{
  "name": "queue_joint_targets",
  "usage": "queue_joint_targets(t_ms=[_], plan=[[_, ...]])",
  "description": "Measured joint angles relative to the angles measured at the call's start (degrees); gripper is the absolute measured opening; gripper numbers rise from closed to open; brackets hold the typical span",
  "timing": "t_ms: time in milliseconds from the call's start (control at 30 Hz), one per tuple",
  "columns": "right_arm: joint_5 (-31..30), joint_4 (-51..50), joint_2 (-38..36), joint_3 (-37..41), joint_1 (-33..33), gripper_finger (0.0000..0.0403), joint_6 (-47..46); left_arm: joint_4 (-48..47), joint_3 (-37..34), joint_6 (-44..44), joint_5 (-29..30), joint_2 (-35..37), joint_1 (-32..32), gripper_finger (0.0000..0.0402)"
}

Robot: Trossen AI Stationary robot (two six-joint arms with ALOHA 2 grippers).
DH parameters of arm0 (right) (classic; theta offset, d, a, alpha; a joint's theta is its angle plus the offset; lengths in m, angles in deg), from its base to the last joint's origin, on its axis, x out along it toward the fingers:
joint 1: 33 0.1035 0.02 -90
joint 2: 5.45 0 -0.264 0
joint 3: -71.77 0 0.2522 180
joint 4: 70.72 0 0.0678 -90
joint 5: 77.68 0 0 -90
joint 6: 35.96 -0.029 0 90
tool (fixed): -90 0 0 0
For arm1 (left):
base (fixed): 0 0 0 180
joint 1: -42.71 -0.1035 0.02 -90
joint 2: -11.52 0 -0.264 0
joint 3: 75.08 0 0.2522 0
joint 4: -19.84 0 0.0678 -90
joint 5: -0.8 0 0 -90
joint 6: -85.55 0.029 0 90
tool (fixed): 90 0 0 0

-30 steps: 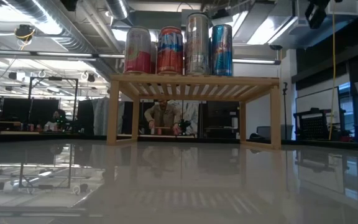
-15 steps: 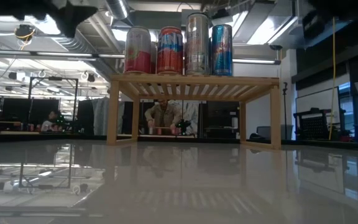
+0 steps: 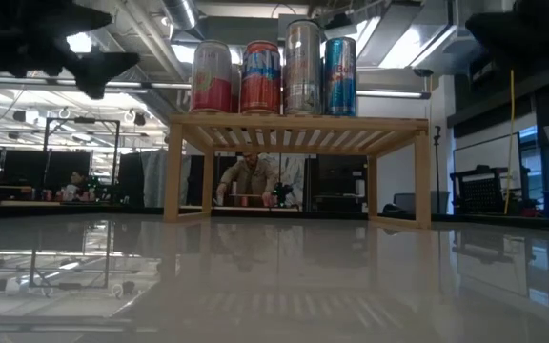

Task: Place canned beverage on shelf
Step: Return to Home Position

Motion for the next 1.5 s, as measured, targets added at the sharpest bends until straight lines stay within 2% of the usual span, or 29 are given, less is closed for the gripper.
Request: queue_joint_targets(t_ms=[167,300,400,600,667,767,1500], plan=[[1.08,-0.51,-3.01,3.53,0.00,0.0014,0.71,-0.20,-3.86,-2.29,-1.81,3.42,0.00,0.0322],[-5.49,-6.94,-5.10,4.50,0.02,0.0014,-0.78,-3.76,-3.91,-3.55,-2.02,5.98,-0.26,0.0322],[-8.04,-9.04,-6.56,4.50,0.00,0.0014,-1.78,-4.36,-3.91,-3.33,-2.16,7.65,-1.38,0.0322],[-7.26,-12.60,-10.07,4.50,0.00,0.0014,-2.58,-15.24,-3.88,-1.85,-3.72,12.93,-4.46,0.0322],[-6.93,-14.75,-11.32,4.50,0.00,0.0014,-3.38,-15.41,-3.88,-0.87,-5.50,14.95,-5.27,0.0322],[-6.61,-17.61,-12.76,4.47,0.00,0.0014,-3.53,-15.57,-3.65,-1.08,-6.77,14.79,-6.30,0.0322],[-7.43,-18.07,-12.50,4.46,0.02,0.0014,-3.43,-16.14,-3.67,-0.32,-6.53,13.90,-7.39,0.0322]])
